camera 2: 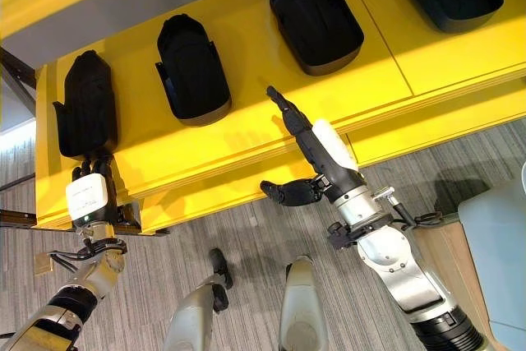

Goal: Move parts from the plastic box to the shelf.

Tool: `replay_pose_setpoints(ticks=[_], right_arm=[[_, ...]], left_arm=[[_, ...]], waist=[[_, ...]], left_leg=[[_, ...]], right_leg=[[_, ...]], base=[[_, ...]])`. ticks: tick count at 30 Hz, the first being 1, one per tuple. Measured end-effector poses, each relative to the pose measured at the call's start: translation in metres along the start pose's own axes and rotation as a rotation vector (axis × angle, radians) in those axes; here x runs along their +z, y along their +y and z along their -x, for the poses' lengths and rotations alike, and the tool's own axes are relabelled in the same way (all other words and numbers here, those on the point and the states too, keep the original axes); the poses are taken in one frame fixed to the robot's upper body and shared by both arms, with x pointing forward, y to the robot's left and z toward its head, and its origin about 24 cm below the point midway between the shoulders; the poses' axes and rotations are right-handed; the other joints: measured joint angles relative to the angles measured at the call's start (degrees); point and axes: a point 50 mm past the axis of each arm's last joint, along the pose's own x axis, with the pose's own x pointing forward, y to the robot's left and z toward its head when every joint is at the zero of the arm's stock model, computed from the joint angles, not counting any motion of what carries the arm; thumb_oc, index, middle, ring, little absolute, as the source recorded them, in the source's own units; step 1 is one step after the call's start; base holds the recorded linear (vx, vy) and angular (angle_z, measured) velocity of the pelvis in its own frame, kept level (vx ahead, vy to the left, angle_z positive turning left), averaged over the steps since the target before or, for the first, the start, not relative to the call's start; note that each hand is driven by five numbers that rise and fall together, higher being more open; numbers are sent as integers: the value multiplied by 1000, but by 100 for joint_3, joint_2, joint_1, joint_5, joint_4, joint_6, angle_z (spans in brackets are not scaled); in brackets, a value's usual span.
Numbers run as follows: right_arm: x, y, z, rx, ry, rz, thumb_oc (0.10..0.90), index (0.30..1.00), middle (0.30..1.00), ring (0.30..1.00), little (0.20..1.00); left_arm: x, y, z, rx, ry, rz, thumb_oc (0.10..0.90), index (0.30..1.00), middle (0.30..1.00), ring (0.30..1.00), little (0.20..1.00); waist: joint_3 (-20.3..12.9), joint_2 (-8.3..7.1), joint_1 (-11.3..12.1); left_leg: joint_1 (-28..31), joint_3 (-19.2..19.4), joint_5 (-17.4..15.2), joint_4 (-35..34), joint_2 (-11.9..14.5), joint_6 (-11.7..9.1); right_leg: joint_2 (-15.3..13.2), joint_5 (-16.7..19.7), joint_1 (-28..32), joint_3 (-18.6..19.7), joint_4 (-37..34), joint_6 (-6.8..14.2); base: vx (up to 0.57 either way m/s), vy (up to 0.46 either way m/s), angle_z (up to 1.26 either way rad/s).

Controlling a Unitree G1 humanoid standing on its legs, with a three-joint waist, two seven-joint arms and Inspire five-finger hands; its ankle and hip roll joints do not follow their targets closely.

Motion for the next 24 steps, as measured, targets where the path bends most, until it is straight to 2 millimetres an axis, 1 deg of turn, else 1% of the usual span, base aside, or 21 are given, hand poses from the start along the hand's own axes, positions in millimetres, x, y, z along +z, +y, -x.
replay_pose_setpoints(ticks=[8, 16, 19, 24], right_arm=[[0, 3, 0, 11, -2, -6, 900, 1000, 1000, 1000, 1000], [4, 0, -5, 3, -25, 1, 900, 1000, 1000, 1000, 1000], [4, 1, -5, 1, -25, 0, 900, 1000, 1000, 1000, 1000], [4, 1, -5, -7, -25, -4, 900, 1000, 1000, 1000, 1000]], left_arm=[[-1, 0, -2, -1, 4, -4, 900, 1000, 1000, 1000, 1000], [1, 2, -6, 7, 4, -3, 900, 1000, 1000, 1000, 1000], [1, 1, -5, 3, 1, 2, 900, 1000, 1000, 1000, 1000], [3, -3, 4, -8, -6, 58, 900, 1000, 1000, 1000, 1000]], waist=[[2, -3, 2], [12, -18, 4], [78, -40, 9], [123, -46, 50]], left_leg=[[-1, -1, -1, 0, 6, -1], [-12, -3, -1, 0, 17, -3], [-10, -14, 3, 1, 27, -8], [-42, -29, 8, 1, 30, -11]], right_leg=[[5, -2, -1, -2, 2, -2], [18, -2, -8, -6, 1, -4], [30, -4, -1, -14, 1, -10], [35, -2, -23, -24, -8, -13]], base=[[0, 0, 0], [-6, -18, 0], [-19, -45, 0], [-30, -28, 1]])
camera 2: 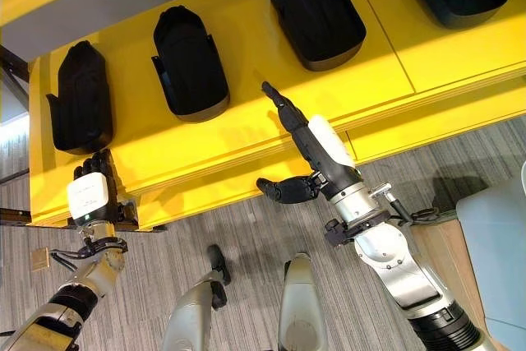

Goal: Move parts from the plastic box to the shelf.

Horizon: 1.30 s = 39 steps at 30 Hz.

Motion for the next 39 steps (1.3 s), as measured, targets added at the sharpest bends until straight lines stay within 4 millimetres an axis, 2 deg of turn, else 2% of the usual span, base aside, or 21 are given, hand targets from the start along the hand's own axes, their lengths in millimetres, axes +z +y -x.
replay_pose_setpoints(ticks=[5, 13, 21, 25, 27, 29, 31, 34, 39], right_arm=[[0, 0, 0, -28, 2, -3, 900, 1000, 1000, 1000, 1000], [0, 0, 1, -68, -1, -11, 900, 1000, 1000, 1000, 1000], [-2, 1, 5, -106, 13, -16, 900, 1000, 1000, 1000, 1000], [-11, 5, 24, -125, 68, -43, 900, 1000, 1000, 1000, 1000], [-18, 6, 38, -135, 127, -53, 900, 1000, 1000, 1000, 1000], [-26, 9, 51, -148, 190, -70, 900, 1000, 1000, 1000, 1000], [-30, 7, 62, -165, 228, -74, 900, 1000, 1000, 1000, 1000], [-36, 8, 77, -189, 278, -119, 900, 1000, 1000, 1000, 1000], [-52, 17, 98, -187, 381, -159, 900, 1000, 1000, 1000, 1000]], left_arm=[[4, -1, 6, 13, -17, 40, 900, 1000, 1000, 1000, 1000], [14, 1, 14, 36, -61, 104, 900, 1000, 1000, 1000, 1000], [17, 3, 25, 33, -104, 176, 900, 1000, 1000, 1000, 1000], [20, 7, 43, -114, -141, 423, 900, 1000, 1000, 1000, 1000], [14, 6, 62, -229, -134, 536, 900, 1000, 1000, 1000, 1000], [5, 4, 83, -358, -96, 679, 900, 1000, 1000, 1000, 1000], [1, 2, 96, -446, -30, 841, 900, 1000, 1000, 1000, 1000], [-6, -2, 117, -600, 21, 988, 900, 1000, 1000, 1000, 1000], [-8, -3, 126, -636, 65, 1137, 900, 1000, 1000, 1000, 1000]], waist=[[2, -3, 57], [22, -35, 276], [21, -34, 351], [-30, 26, 473], [-237, 53, 468], [-615, 53, 459], [-931, 43, 461], [-1363, -70, 444], [-1593, -300, 443]], left_leg=[[-72, -57, 11, 9, -1, 1], [-166, -194, 43, 19, 48, -24], [-168, -367, 57, 17, 87, -17], [388, -411, 109, -422, 98, 3], [671, -387, 112, -672, 83, 20], [848, -334, 100, -858, 46, 51], [984, -316, 102, -1003, -11, 51], [1186, -296, 103, -1202, -35, 61], [1377, -255, 128, -1388, 6, 59]], right_leg=[[3, 0, -29, -42, -10, -2], [57, 9, -8, -168, -69, -29], [94, 36, 203, -369, -262, -53], [149, 185, 886, -512, -867, -5], [149, 291, 1248, -555, -1282, 53], [151, 397, 1477, -560, -1668, 127], [128, 492, 1748, -590, -2017, 195], [122, 641, 2079, -655, -2547, 260], [194, 872, 2444, -700, -3105, 280]], base=[[-41, -45, 3], [-50, -61, 6], [-23, -48, 9], [72, 3, 6], [116, 22, 0], [113, 37, -3], [99, 37, 5], [54, 6, 3], [11, -29, -1]])
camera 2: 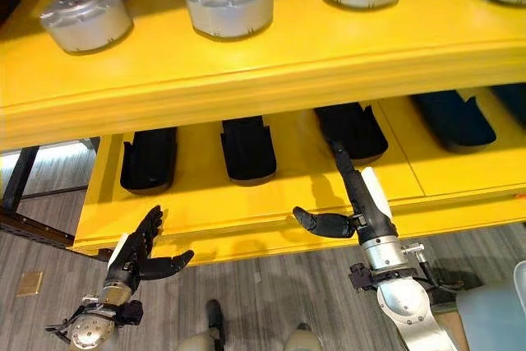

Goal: Move parts from the plastic box to the shelf.

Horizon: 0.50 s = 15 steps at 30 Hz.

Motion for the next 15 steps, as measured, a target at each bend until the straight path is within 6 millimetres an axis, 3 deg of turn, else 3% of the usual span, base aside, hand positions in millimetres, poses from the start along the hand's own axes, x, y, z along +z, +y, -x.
replay_pose_setpoints(ticks=[4, 11, 15], right_arm=[[-20, 1, 16, 21, 107, 6, 900, 1000, 1000, 1000, 1000], [-23, 5, 21, 147, 94, 65, 900, 1000, 1000, 1000, 1000], [-57, 7, 36, 263, 235, 128, 900, 1000, 1000, 1000, 1000]], left_arm=[[-2, 9, 5, -42, 12, 113, 900, 1000, 1000, 1000, 1000], [-14, 17, 7, -162, 97, 269, 900, 1000, 1000, 1000, 1000], [-33, 22, 10, -164, 168, 313, 900, 1000, 1000, 1000, 1000]], waist=[[-140, -166, -18], [-337, -188, -160], [-460, -210, -147]], left_leg=[[33, 137, 19, -55, 62, 0], [56, 299, -60, -80, 74, 17], [58, 301, -62, -81, 78, 14]], right_leg=[[50, 397, 248, 27, -679, 21], [86, 775, 417, 187, -1219, 46], [92, 795, 433, 186, -1261, 39]], base=[[-6, -46, -13], [18, -2, -14], [33, -16, 0]])
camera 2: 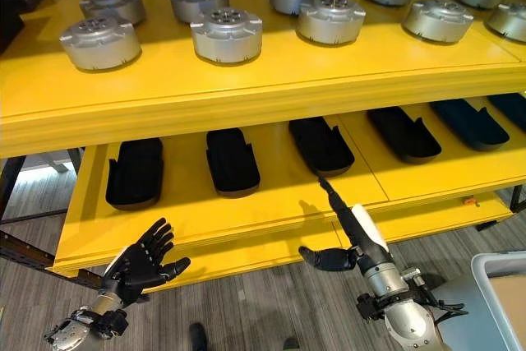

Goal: Move parts from the plastic box to the shelf.

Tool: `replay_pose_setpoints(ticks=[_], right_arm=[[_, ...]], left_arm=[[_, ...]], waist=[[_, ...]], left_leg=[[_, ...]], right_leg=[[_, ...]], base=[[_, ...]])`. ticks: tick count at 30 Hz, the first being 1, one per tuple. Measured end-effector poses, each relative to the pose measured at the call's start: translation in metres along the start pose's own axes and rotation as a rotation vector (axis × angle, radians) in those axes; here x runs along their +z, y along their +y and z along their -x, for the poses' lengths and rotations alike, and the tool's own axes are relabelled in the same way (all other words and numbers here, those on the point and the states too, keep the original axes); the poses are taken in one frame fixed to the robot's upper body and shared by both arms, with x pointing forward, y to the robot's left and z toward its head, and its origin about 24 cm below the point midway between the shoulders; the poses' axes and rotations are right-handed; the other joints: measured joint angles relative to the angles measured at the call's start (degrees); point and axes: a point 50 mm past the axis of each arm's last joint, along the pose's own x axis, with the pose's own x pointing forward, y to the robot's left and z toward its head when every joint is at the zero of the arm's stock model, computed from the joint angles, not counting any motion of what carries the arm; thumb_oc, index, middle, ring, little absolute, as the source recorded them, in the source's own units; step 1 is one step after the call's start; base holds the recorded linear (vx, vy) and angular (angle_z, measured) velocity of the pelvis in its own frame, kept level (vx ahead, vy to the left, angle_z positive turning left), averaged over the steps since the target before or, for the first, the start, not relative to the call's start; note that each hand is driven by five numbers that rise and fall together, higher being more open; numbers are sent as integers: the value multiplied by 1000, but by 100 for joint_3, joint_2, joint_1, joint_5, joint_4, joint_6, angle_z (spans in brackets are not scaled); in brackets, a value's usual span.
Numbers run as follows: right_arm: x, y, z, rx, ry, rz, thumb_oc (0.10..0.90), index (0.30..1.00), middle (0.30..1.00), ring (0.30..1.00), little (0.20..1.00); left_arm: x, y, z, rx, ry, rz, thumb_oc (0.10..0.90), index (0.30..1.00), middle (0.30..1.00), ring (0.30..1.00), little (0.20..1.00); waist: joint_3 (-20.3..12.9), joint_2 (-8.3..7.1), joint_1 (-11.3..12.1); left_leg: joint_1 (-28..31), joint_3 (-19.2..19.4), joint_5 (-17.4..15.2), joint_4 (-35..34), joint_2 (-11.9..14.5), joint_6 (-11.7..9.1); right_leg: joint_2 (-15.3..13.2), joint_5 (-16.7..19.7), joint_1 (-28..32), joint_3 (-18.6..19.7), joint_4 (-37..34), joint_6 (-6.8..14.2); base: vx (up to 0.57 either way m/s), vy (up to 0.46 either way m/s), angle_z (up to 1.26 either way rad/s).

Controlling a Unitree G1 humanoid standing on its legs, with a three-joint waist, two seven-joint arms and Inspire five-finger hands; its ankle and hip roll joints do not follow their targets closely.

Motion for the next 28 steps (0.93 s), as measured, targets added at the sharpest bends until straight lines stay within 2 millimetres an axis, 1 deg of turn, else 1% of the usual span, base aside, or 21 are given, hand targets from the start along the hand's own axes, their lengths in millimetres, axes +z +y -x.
replay_pose_setpoints(ticks=[1, 2, 3, 4, 6, 9, 11, 12, 13, 15, 16, 17, 18, 19, 20, 21, 22, 23, 25, 26, 28], right_arm=[[-16, 5, 3, 34, 69, 23, 900, 1000, 1000, 1000, 1000], [-39, 12, 10, 69, 168, 43, 900, 1000, 1000, 1000, 1000], [-53, 14, 17, 88, 236, 56, 900, 1000, 1000, 1000, 1000], [-66, 18, 30, 114, 316, 73, 900, 1000, 1000, 1000, 1000], [-79, 24, 47, 137, 395, 68, 900, 1000, 1000, 1000, 1000], [-84, 33, 59, 148, 433, 37, 900, 1000, 1000, 1000, 1000], [-95, 45, 58, 147, 484, -4, 900, 1000, 1000, 1000, 1000], [-99, 52, 59, 161, 507, 12, 900, 1000, 1000, 1000, 1000], [-104, 60, 58, 121, 529, 31, 900, 1000, 1000, 1000, 1000], [-107, 63, 57, 94, 543, 64, 900, 1000, 1000, 1000, 1000], [-120, 72, 53, 73, 633, 57, 900, 1000, 1000, 1000, 1000], [-123, 74, 54, 90, 656, 79, 900, 1000, 1000, 1000, 1000], [-119, 73, 51, 83, 628, 78, 900, 1000, 1000, 1000, 1000], [-97, 66, 45, 43, 504, 61, 900, 1000, 1000, 1000, 1000], [-74, 54, 41, 0, 364, 50, 900, 1000, 1000, 1000, 1000], [-56, 43, 37, -31, 267, 48, 900, 1000, 1000, 1000, 1000], [-31, 27, 34, -67, 158, 26, 900, 1000, 1000, 1000, 1000], [-7, 16, 29, -104, 33, 4, 900, 1000, 1000, 1000, 1000], [28, 3, 17, -136, -167, -55, 900, 1000, 1000, 1000, 1000], [26, 4, 17, -121, -159, -58, 900, 1000, 1000, 1000, 1000], [21, 5, 21, -112, -122, -94, 900, 1000, 1000, 1000, 1000]], left_arm=[[-1, 4, 1, -1, 3, 8, 900, 1000, 1000, 1000, 1000], [-6, 10, 2, 3, 14, 25, 900, 1000, 1000, 1000, 1000], [-8, 12, 2, 10, 17, 38, 900, 1000, 1000, 1000, 1000], [-12, 16, 4, 26, 29, 51, 900, 1000, 1000, 1000, 1000], [-14, 22, 11, 43, 36, 55, 900, 1000, 1000, 1000, 1000], [-19, 26, 18, 44, 54, 68, 900, 1000, 1000, 1000, 1000], [-21, 26, 15, 36, 58, 75, 900, 1000, 1000, 1000, 1000], [-23, 23, 12, 21, 66, 82, 900, 1000, 1000, 1000, 1000], [-42, 24, 19, 52, 139, 121, 900, 1000, 1000, 1000, 1000], [-46, 28, 21, 81, 135, 132, 900, 1000, 1000, 1000, 1000], [-47, 31, 14, 99, 146, 141, 900, 1000, 1000, 1000, 1000], [-46, 28, 9, 80, 160, 119, 900, 1000, 1000, 1000, 1000], [-44, 26, 12, 64, 158, 89, 900, 1000, 1000, 1000, 1000], [-47, 17, 25, 24, 173, 58, 900, 1000, 1000, 1000, 1000], [-41, 8, 34, -31, 155, 11, 900, 1000, 1000, 1000, 1000], [-30, 0, 36, -74, 118, -19, 900, 1000, 1000, 1000, 1000], [-13, -8, 37, -136, 69, -71, 900, 1000, 1000, 1000, 1000], [0, -14, 36, -173, 18, -106, 900, 1000, 1000, 1000, 1000], [18, -17, 25, -204, -64, -111, 900, 1000, 1000, 1000, 1000], [19, -17, 25, -204, -67, -113, 900, 1000, 1000, 1000, 1000], [11, -17, 33, -193, -39, -102, 900, 1000, 1000, 1000, 1000]], waist=[[-30, -32, 2], [-111, -62, 10], [-164, -75, 16], [-173, -77, 7], [-174, -65, -20], [-169, -55, -85], [-161, -70, -63], [-146, -46, -2], [-118, 51, 10], [-132, 94, 10], [-127, 71, 36], [-107, 104, 67], [-89, 126, 73], [-78, 112, -10], [39, 62, -20], [62, 31, -10], [118, -22, 17], [127, -38, 18], [125, -18, 5], [123, -15, 9], [122, -14, -10]], left_leg=[[18, -1, -2, 0, 4, -3], [31, -7, -15, 0, 0, -15], [29, -18, -20, 0, -7, -14], [31, -26, -19, -1, -6, -11], [28, -24, 8, 0, -1, 7], [114, -19, 30, -3, -5, -39], [160, -24, 3, -4, 4, -63], [153, -27, -52, -5, 6, -71], [163, -25, -53, -5, 3, -72], [178, -25, -48, -5, -4, -64], [231, -33, -53, -5, -32, -56], [230, -44, -56, -6, -62, -49], [228, -59, -57, -5, -73, -45], [239, -90, -43, -7, -70, -22], [331, -93, -30, -7, -63, -16], [328, -100, -32, -7, -49, -13], [320, -108, -49, -8, -29, -43], [321, -102, -49, -8, -20, -43], [320, -55, -49, -8, -14, -43], [321, -30, -47, -7, -17, -40], [329, -14, -25, -5, -25, -8]], right_leg=[[-10, 5, 35, -4, -28, 2], [-7, 12, 94, -30, -71, 7], [-3, 20, 124, -58, -107, 6], [-16, 26, 145, -83, -132, -1], [8, 66, 178, -90, -211, -13], [12, 114, 304, -85, -318, -13], [35, 104, 364, -108, -324, -13], [26, 102, 360, -110, -347, -10], [23, 74, 369, -112, -356, 32], [-8, 106, 389, -133, -357, -16], [-10, 101, 460, -154, -347, -8], [-34, 101, 468, -171, -333, 8], [-40, 99, 471, -181, -333, 13], [-37, 90, 480, -186, -357, 16], [-31, 85, 566, -193, -356, 14], [-36, 81, 584, -224, -354, 9], [-21, 84, 584, -241, -356, 2], [-13, 87, 586, -241, -355, -3], [-20, 85, 571, -236, -343, -4], [-29, 87, 570, -231, -341, -5], [-36, 83, 571, -228, -316, 1]], base=[[36, -31, 5], [27, -22, 8], [19, -12, 10], [20, -6, 6], [13, -2, -3], [36, -9, -2], [40, -13, 6], [53, -7, 3], [63, 39, 1], [41, 58, 3], [26, 20, 9], [30, 5, 10], [31, 2, 6], [0, 0, 0], [7, 14, 5], [10, 12, 8], [20, 14, 7], [0, 0, 0], [17, 9, -1], [35, 8, -3], [17, 0, -2]])
